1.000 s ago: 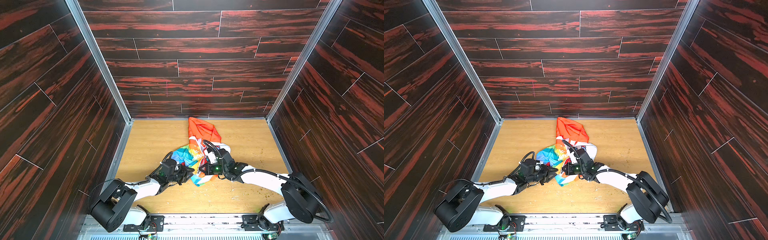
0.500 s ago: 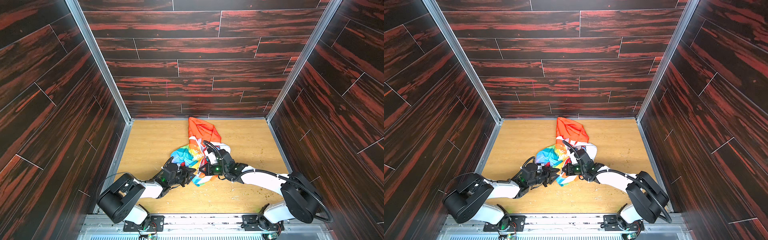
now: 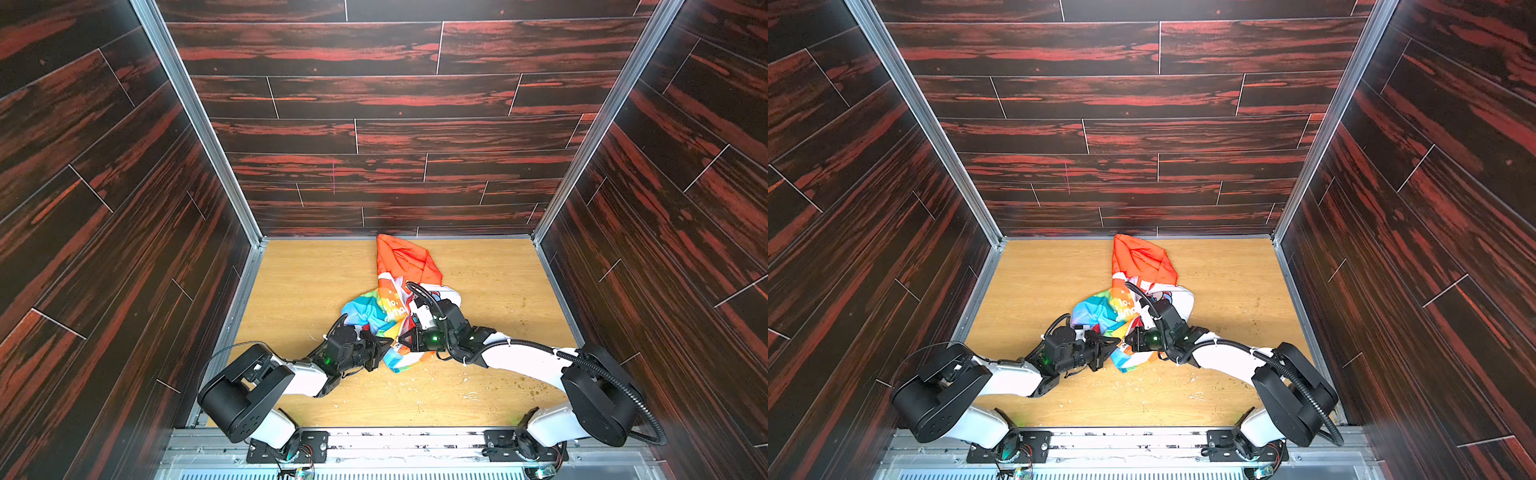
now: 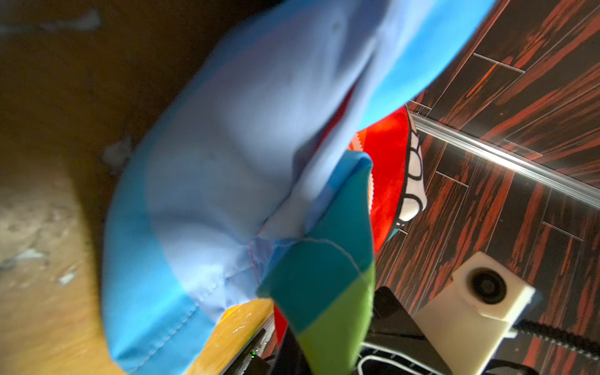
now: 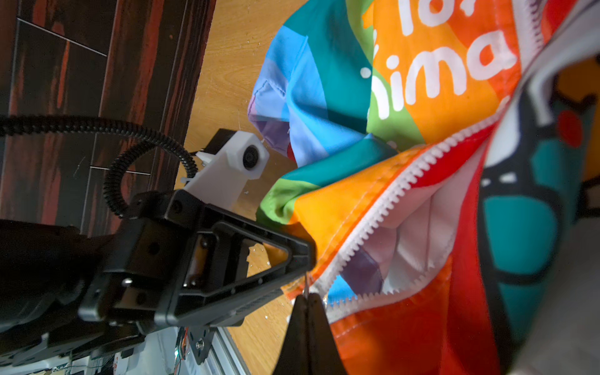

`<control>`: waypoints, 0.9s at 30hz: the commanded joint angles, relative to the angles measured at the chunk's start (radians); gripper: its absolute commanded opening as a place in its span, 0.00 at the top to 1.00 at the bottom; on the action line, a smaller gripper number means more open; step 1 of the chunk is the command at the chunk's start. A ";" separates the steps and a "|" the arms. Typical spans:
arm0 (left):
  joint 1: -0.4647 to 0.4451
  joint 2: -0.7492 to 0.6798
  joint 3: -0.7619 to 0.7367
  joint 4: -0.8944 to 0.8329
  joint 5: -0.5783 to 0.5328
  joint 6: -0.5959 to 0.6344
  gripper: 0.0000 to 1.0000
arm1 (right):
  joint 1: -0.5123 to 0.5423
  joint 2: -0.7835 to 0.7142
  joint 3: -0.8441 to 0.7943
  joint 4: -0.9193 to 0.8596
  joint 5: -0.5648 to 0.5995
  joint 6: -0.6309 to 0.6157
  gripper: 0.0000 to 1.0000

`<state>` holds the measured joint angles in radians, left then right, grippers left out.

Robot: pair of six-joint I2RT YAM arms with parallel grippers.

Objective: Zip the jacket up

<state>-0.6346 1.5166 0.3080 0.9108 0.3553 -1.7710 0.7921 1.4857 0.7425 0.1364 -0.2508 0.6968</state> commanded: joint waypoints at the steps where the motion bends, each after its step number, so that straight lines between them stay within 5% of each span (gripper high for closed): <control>1: -0.004 0.020 -0.001 0.033 0.009 -0.002 1.00 | 0.004 -0.018 -0.014 0.006 0.005 0.018 1.00; 6: -0.004 0.054 0.003 0.087 0.028 -0.006 1.00 | -0.006 -0.022 0.009 -0.047 0.000 0.023 1.00; 9: -0.004 0.068 -0.002 0.121 0.033 -0.013 1.00 | -0.008 -0.056 0.017 -0.101 0.039 0.030 0.73; 16: -0.004 0.076 0.008 0.148 0.043 -0.005 1.00 | -0.029 -0.177 0.050 -0.298 0.165 0.059 0.46; 19: -0.004 0.078 0.022 0.148 0.054 0.008 1.00 | -0.060 -0.201 0.089 -0.407 0.122 0.069 0.22; 20: -0.004 0.078 0.027 0.149 0.056 0.011 1.00 | -0.062 -0.224 0.080 -0.396 0.108 0.077 0.02; 25: -0.004 0.075 0.045 0.155 0.056 0.021 1.00 | -0.068 -0.303 0.012 -0.202 -0.067 0.246 0.01; 27: -0.006 0.071 0.054 0.155 0.055 0.025 1.00 | -0.067 -0.318 -0.036 -0.114 -0.090 0.373 0.20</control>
<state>-0.6353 1.5909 0.3340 1.0267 0.4042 -1.7580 0.7231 1.1999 0.7578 -0.0837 -0.2588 0.8875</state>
